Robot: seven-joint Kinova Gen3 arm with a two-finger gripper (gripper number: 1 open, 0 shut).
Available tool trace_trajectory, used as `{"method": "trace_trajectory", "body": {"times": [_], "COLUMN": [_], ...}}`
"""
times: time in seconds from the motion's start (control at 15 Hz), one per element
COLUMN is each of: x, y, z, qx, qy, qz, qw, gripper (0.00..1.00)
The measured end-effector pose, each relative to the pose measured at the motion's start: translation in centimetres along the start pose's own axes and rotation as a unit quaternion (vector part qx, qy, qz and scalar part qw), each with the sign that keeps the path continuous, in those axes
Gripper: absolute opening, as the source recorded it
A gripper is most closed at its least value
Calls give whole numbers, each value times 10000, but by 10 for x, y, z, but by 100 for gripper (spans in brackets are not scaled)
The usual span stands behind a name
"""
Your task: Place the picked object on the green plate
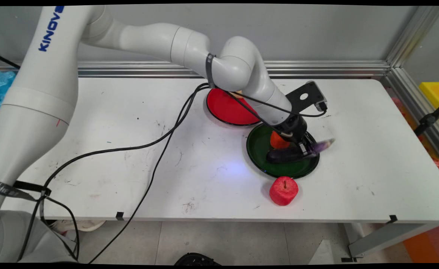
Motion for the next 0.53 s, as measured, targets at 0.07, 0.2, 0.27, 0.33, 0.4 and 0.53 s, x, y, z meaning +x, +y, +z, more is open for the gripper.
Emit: {"method": "trace_trajectory", "body": {"times": [0.07, 0.2, 0.27, 0.33, 0.4, 0.53], "x": [0, 0, 0, 1, 2, 7], "y": [0, 1, 1, 1, 0, -3], "z": [0, -1, -2, -3, -4, -9], "qx": [-3, -16, -22, -26, -25, -16], "qy": [1, 2, 3, 5, 13, 38], "qz": [3, 8, 11, 12, 12, -1], "qw": [10000, 10000, 10000, 10000, 10000, 10000], "gripper": [100, 100, 100, 100, 100, 100]}}
